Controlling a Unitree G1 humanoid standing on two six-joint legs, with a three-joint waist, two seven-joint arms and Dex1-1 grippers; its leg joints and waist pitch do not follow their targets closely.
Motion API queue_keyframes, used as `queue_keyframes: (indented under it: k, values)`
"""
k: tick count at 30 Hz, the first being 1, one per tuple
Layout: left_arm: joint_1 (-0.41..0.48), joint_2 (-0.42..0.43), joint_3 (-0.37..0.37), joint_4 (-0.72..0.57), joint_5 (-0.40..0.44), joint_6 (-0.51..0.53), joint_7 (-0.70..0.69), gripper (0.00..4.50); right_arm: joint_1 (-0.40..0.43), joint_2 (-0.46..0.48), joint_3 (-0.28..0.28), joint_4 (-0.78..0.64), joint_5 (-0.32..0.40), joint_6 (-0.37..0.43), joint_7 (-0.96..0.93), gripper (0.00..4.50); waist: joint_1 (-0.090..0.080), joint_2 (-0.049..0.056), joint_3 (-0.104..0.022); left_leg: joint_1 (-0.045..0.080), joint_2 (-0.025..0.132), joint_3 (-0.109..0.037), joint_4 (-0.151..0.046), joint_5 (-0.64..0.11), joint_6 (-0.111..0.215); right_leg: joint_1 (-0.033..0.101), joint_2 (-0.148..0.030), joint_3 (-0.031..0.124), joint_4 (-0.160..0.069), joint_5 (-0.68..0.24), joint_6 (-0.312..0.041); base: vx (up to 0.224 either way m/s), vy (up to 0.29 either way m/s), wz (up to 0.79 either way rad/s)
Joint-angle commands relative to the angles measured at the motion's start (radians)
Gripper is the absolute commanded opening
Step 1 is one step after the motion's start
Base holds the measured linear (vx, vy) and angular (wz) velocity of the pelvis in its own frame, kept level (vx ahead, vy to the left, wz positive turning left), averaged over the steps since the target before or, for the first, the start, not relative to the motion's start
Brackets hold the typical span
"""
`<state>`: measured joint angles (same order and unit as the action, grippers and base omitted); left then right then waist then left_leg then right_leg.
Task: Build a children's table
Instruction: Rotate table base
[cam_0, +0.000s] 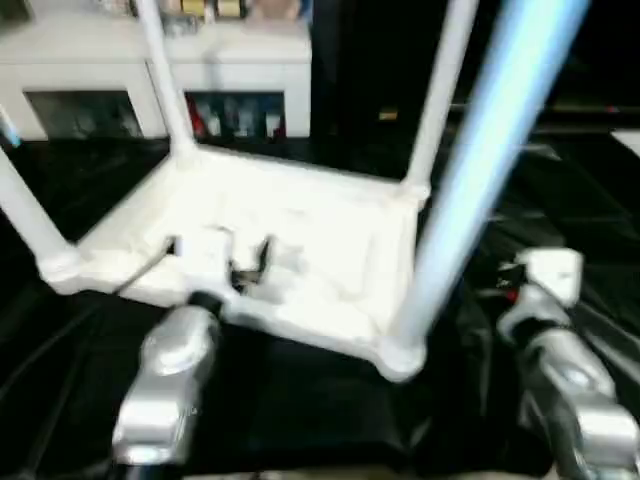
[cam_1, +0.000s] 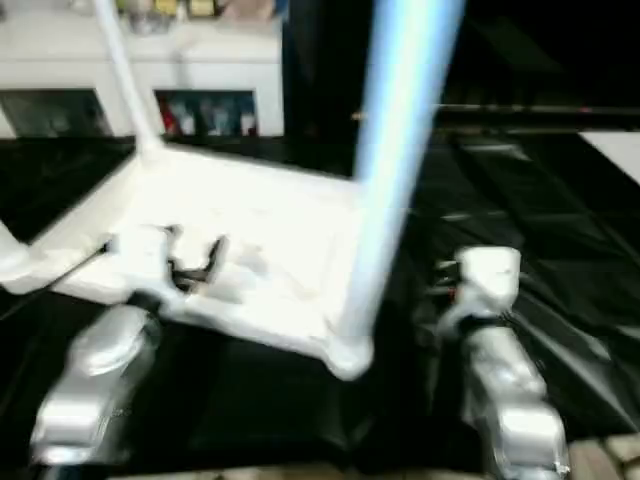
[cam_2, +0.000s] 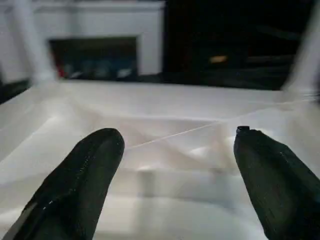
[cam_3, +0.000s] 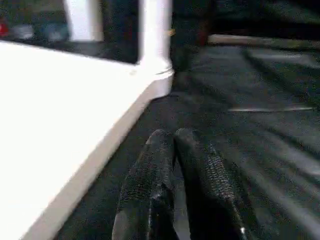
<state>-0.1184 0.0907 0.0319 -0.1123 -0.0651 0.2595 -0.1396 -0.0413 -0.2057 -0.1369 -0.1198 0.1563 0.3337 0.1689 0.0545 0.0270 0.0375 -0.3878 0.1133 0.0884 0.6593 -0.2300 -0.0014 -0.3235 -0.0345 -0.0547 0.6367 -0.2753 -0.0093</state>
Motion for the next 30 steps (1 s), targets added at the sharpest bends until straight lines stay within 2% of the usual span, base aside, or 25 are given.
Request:
queue_keyframes:
  k: [1, 2, 3, 4, 6, 7, 8, 9, 10, 11, 12, 13, 14, 15, 16, 17, 18, 19, 21, 23, 24, 25, 26, 28, 30]
  values:
    - [-0.002, -0.004, -0.017, -0.009, -0.002, -0.002, 0.012, 4.07, 0.002, -0.013, -0.011, -0.017, 0.004, -0.001, 0.009, 0.38, -0.011, 0.004, -0.083, 0.094, 0.143, -0.110, -0.041, 0.831, 0.207, -0.052, -0.101, 0.060, -0.008, 0.319, -0.053, 0.041, 0.062, -0.05]
    - [-0.004, -0.007, -0.014, -0.008, -0.004, 0.005, 0.018, 4.07, 0.002, -0.012, -0.009, -0.017, 0.003, 0.000, 0.010, 0.38, 0.002, -0.014, -0.075, 0.055, 0.095, -0.075, -0.038, 0.782, 0.173, -0.029, -0.111, 0.072, -0.030, 0.374, -0.051, 0.041, 0.062, -0.05]
    - [-0.007, -0.011, -0.010, -0.007, -0.007, 0.014, 0.025, 4.07, 0.003, -0.011, -0.006, -0.018, 0.001, 0.000, 0.010, 0.38, 0.007, -0.023, -0.070, 0.031, 0.075, -0.052, -0.043, 0.675, 0.153, -0.012, -0.116, 0.071, -0.034, 0.397, -0.067, 0.000, 0.000, 0.00]
    - [-0.015, -0.023, 0.005, -0.004, -0.015, 0.028, 0.043, 4.07, 0.000, -0.008, 0.000, -0.017, 0.000, 0.001, 0.010, 0.38, 0.015, -0.018, -0.058, 0.017, 0.088, -0.035, -0.078, 0.323, 0.080, 0.008, -0.107, 0.052, -0.043, 0.327, -0.137, 0.000, 0.000, 0.00]
    - [-0.018, -0.028, 0.012, -0.002, -0.017, 0.031, 0.051, 4.07, -0.003, -0.006, 0.002, -0.017, 0.000, 0.003, 0.010, 0.38, 0.001, -0.005, -0.050, 0.034, 0.135, -0.062, -0.113, 0.079, 0.049, 0.003, -0.077, 0.031, -0.034, 0.164, -0.199, -0.028, -0.014, 0.02]
    - [-0.021, -0.033, 0.027, 0.008, -0.033, 0.038, 0.046, 4.07, -0.010, -0.007, 0.010, -0.013, -0.004, 0.003, 0.017, 0.38, -0.024, 0.009, -0.045, 0.047, 0.193, -0.114, -0.158, -0.070, 0.079, -0.012, -0.056, 0.013, -0.002, 0.014, -0.198, -0.074, -0.059, 0.02]
    - [-0.021, -0.028, 0.028, 0.013, -0.031, 0.044, 0.040, 4.07, -0.013, -0.010, 0.016, -0.010, -0.004, -0.001, 0.022, 0.38, -0.031, 0.010, -0.045, 0.050, 0.201, -0.123, -0.164, -0.145, 0.146, -0.024, -0.062, 0.014, 0.007, -0.047, -0.179, -0.074, -0.059, 0.02]
    - [-0.021, -0.028, 0.028, 0.013, -0.031, 0.044, 0.040, 4.07, -0.013, -0.010, 0.016, -0.010, -0.004, -0.001, 0.022, 0.38, -0.034, 0.009, -0.043, 0.044, 0.197, -0.117, -0.169, -0.190, 0.163, -0.024, -0.066, 0.014, 0.004, -0.052, -0.182, -0.083, -0.088, 0.05]
    - [-0.024, -0.006, 0.018, 0.026, -0.040, 0.044, -0.006, 4.07, -0.023, -0.019, 0.028, -0.004, -0.001, -0.005, 0.044, 0.38, -0.038, -0.017, -0.030, 0.004, 0.133, -0.064, -0.142, -0.307, 0.148, -0.010, -0.113, 0.044, -0.072, -0.088, -0.225, -0.088, -0.112, 0.03]
    - [-0.033, 0.020, -0.003, 0.039, -0.042, 0.052, -0.053, 4.07, -0.034, -0.034, 0.041, 0.004, -0.008, -0.013, 0.064, 0.38, -0.027, -0.037, -0.029, -0.010, 0.087, -0.023, -0.107, -0.315, 0.106, -0.005, -0.141, 0.059, -0.112, -0.177, -0.232, -0.088, -0.112, 0.03]
    - [-0.040, 0.037, -0.016, 0.049, -0.045, 0.060, -0.085, 4.07, -0.042, -0.044, 0.049, 0.010, -0.015, -0.019, 0.078, 0.38, -0.007, -0.054, -0.026, -0.004, 0.042, 0.013, -0.061, -0.250, 0.066, -0.007, -0.167, 0.061, -0.146, -0.367, -0.175, -0.104, -0.124, 0.00]
    - [-0.054, 0.056, -0.032, 0.065, -0.033, 0.062, -0.106, 4.07, -0.055, -0.056, 0.053, 0.022, -0.014, -0.014, 0.095, 0.38, 0.025, -0.057, -0.027, 0.002, 0.055, 0.017, -0.044, -0.089, 0.028, 0.000, -0.204, 0.097, -0.170, -0.614, -0.042, -0.104, -0.101, -0.11]
    - [-0.066, 0.066, -0.041, 0.079, -0.028, 0.062, -0.119, 4.07, -0.065, -0.065, 0.056, 0.033, -0.015, -0.009, 0.106, 0.38, 0.034, -0.054, -0.023, -0.003, 0.066, 0.017, -0.063, -0.047, 0.000, -0.007, -0.187, 0.078, -0.170, -0.719, 0.028, -0.104, -0.101, -0.11]
    - [-0.088, 0.074, -0.046, 0.105, -0.023, 0.059, -0.129, 4.07, -0.080, -0.081, 0.058, 0.051, -0.018, -0.006, 0.120, 0.38, 0.037, -0.046, -0.024, -0.003, 0.074, 0.016, -0.083, -0.058, -0.015, -0.008, -0.170, 0.066, -0.161, -0.700, 0.033, -0.082, -0.052, -0.17]
    - [-0.128, 0.083, -0.047, 0.151, -0.021, 0.056, -0.144, 4.07, -0.108, -0.114, 0.065, 0.083, -0.023, 0.004, 0.152, 0.38, 0.032, -0.030, -0.030, 0.004, 0.090, 0.014, -0.125, -0.148, -0.041, -0.014, -0.120, 0.035, -0.134, -0.519, 0.002, -0.066, -0.017, -0.10]
    - [-0.135, 0.084, -0.047, 0.159, -0.020, 0.055, -0.146, 4.07, -0.112, -0.120, 0.066, 0.089, -0.024, 0.006, 0.157, 0.38, 0.031, -0.029, -0.030, 0.013, 0.094, 0.015, -0.130, -0.193, -0.043, -0.019, -0.114, 0.032, -0.135, -0.485, -0.015, -0.066, -0.017, -0.10]
    - [-0.178, 0.093, -0.046, 0.215, -0.004, 0.052, -0.142, 4.07, -0.142, -0.161, 0.071, 0.134, -0.046, -0.002, 0.175, 0.38, 0.030, -0.007, -0.036, 0.030, 0.110, 0.008, -0.138, -0.259, -0.050, -0.024, -0.110, 0.028, -0.125, -0.375, -0.064, 0.000, 0.000, 0.00]
    - [-0.199, 0.092, -0.041, 0.243, 0.000, 0.055, -0.133, 4.07, -0.161, -0.178, 0.069, 0.161, -0.064, -0.024, 0.171, 0.38, 0.026, -0.008, -0.037, 0.019, 0.116, 0.006, -0.146, -0.279, -0.059, -0.010, -0.112, 0.024, -0.114, -0.276, -0.091, 0.000, 0.000, 0.00]
    - [-0.219, 0.090, -0.034, 0.271, 0.002, 0.058, -0.123, 4.07, -0.179, -0.187, 0.059, 0.187, -0.070, -0.044, 0.165, 0.38, 0.030, -0.013, -0.041, 0.023, 0.117, 0.013, -0.145, -0.277, -0.050, -0.013, -0.118, 0.025, -0.111, -0.212, -0.126, 0.000, 0.000, 0.00]
    - [-0.258, 0.096, -0.044, 0.335, 0.006, 0.000, -0.142, 4.07, -0.212, -0.177, 0.028, 0.230, -0.034, -0.067, 0.173, 0.38, 0.032, -0.003, -0.042, 0.024, 0.116, 0.018, -0.143, -0.269, -0.048, -0.014, -0.123, 0.028, -0.112, -0.188, -0.146, 0.000, 0.000, 0.00]
    - [-0.268, 0.099, -0.051, 0.352, 0.006, -0.022, -0.156, 4.07, -0.218, -0.173, 0.021, 0.240, -0.020, -0.070, 0.182, 0.38, 0.031, -0.011, -0.046, 0.014, 0.112, 0.021, -0.141, -0.241, -0.039, -0.006, -0.124, 0.028, -0.107, -0.165, -0.152, 0.000, 0.000, 0.00]
    - [-0.283, 0.111, -0.070, 0.370, -0.017, -0.059, -0.243, 4.24, -0.220, -0.179, 0.027, 0.246, -0.005, -0.077, 0.221, 0.36, 0.037, -0.023, -0.051, 0.015, 0.115, 0.027, -0.138, -0.196, -0.021, -0.007, -0.129, 0.030, -0.107, -0.118, -0.157, 0.000, 0.000, 0.00]
    - [-0.295, 0.124, -0.083, 0.380, -0.051, -0.070, -0.337, 4.24, -0.217, -0.186, 0.036, 0.244, 0.014, -0.077, 0.271, 0.36, 0.042, -0.013, -0.053, 0.013, 0.119, 0.029, -0.137, -0.154, -0.009, -0.007, -0.131, 0.031, -0.097, -0.072, -0.172, 0.000, 0.000, 0.00]
    - [-0.322, 0.169, -0.126, 0.407, -0.085, -0.093, -0.521, 4.44, -0.215, -0.214, 0.062, 0.253, 0.036, -0.089, 0.358, 0.36, 0.045, -0.021, -0.055, 0.013, 0.120, 0.035, -0.134, -0.125, 0.010, -0.006, -0.131, 0.031, -0.090, -0.022, -0.191, 0.000, 0.000, 0.00]
    - [-0.345, 0.234, -0.187, 0.422, -0.079, -0.110, -0.683, 4.47, -0.216, -0.250, 0.086, 0.267, 0.032, -0.100, 0.423, 0.36, 0.046, -0.016, -0.058, 0.013, 0.120, 0.039, -0.130, -0.077, 0.029, -0.008, -0.129, 0.031, -0.080, 0.050, -0.205, 0.000, 0.000, 0.00]
